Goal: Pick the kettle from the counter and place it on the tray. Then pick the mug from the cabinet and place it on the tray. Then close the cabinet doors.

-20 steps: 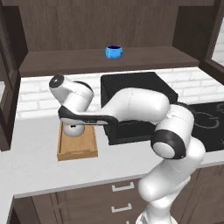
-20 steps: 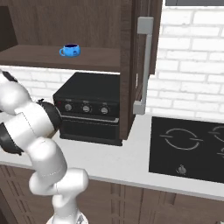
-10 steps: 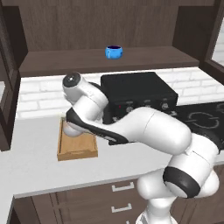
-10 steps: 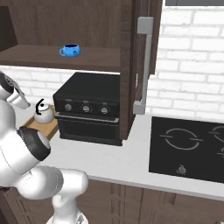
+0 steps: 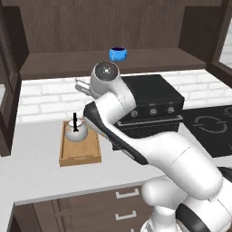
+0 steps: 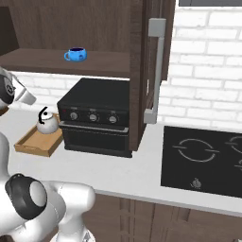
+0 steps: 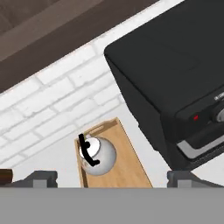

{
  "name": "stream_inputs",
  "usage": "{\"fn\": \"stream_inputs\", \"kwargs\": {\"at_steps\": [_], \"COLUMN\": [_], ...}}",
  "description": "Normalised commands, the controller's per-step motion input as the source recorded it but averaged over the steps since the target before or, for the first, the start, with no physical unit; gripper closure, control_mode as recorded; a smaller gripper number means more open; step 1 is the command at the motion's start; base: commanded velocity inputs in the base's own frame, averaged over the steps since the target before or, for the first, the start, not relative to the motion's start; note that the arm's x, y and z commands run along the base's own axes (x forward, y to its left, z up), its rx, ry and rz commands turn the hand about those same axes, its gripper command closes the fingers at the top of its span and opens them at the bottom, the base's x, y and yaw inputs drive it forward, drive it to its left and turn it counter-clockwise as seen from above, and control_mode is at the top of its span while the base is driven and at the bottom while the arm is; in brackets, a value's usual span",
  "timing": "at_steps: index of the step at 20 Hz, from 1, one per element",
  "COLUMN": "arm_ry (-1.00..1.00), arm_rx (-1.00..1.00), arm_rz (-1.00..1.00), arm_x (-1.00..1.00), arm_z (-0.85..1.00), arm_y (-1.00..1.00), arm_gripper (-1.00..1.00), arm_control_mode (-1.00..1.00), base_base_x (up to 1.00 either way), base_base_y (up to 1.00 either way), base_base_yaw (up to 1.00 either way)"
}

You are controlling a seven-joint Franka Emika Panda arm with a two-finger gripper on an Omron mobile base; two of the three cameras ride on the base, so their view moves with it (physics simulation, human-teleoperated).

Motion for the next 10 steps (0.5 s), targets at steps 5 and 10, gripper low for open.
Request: {"fn": "stream_inputs", "kwargs": {"at_steps": [5,10], "arm_ry": [-0.01,-0.04], "arm_rx": [-0.17,-0.22], "arm_rz": [0.08,-0.09], "arm_x": [-0.04,0.06], "arm_z": [0.87,0.6], "arm_y": [-0.03,0.0], "arm_gripper": [-1.0,-1.0], "arm_control_mode": [-1.0,-1.0], "base_base_x": [0.0,0.0], "base_base_y": [0.0,0.0], "base_base_yaw": [0.0,0.0]}}
